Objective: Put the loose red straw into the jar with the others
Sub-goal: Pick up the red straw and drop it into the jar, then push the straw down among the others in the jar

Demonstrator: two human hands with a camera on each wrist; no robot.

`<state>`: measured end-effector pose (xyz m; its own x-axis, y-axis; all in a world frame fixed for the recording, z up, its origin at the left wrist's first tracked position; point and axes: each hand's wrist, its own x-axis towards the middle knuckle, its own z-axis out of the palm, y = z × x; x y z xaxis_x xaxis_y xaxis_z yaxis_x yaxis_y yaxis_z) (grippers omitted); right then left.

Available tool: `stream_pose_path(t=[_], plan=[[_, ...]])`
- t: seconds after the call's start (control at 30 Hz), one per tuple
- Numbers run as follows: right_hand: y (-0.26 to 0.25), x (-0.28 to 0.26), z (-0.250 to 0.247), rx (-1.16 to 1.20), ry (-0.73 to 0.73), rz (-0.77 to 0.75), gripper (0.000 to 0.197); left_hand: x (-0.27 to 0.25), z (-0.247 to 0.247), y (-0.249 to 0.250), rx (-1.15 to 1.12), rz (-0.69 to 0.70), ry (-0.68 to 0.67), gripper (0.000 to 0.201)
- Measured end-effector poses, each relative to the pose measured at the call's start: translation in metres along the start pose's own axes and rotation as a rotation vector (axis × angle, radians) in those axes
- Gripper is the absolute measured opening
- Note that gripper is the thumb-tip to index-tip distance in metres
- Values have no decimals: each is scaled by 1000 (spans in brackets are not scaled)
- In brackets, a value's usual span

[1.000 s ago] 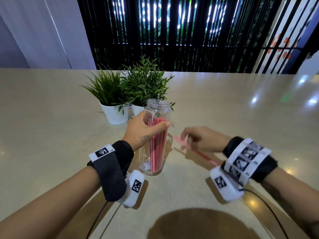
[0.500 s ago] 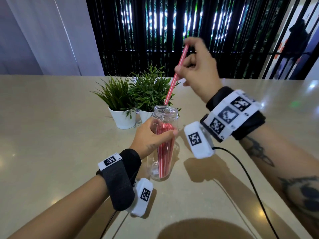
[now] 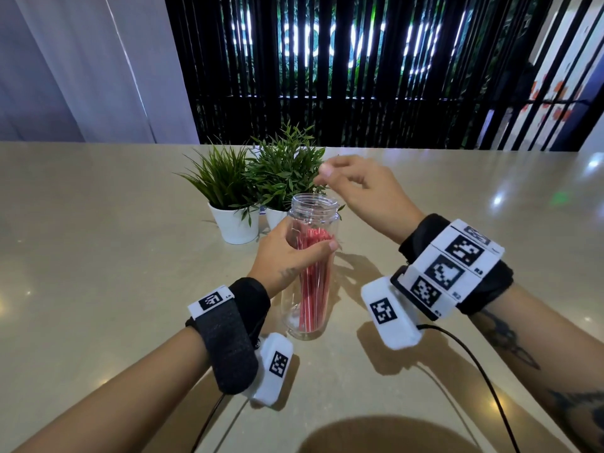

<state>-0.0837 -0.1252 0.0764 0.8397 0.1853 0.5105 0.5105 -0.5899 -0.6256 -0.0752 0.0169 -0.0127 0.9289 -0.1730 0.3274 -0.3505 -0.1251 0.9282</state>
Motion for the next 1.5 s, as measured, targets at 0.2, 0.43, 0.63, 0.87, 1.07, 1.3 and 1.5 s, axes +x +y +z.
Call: stream_pose_path(t=[0.2, 0.43, 0.63, 0.87, 1.07, 1.3, 1.5], plan=[[16, -29, -3, 147, 197, 103, 22, 1, 1, 1, 25, -12, 8, 56], [36, -78, 26, 439, -217, 318, 74, -2, 12, 8, -24, -17, 8, 66], [43, -91, 41, 369, -43, 235, 70, -7, 30, 13, -79, -40, 13, 64], [61, -90, 28, 297, 94, 251, 66, -19, 39, -3, -64, 8, -54, 61], [78, -75, 25, 301, 97, 291, 70, -4, 42, -15, -46, 24, -68, 54], [99, -45, 30, 211, 241, 382, 55, 39, 56, -15, 111, 49, -216, 53], [126, -10, 31, 111, 211, 426, 69, 84, 64, -22, 223, 0, -154, 47]])
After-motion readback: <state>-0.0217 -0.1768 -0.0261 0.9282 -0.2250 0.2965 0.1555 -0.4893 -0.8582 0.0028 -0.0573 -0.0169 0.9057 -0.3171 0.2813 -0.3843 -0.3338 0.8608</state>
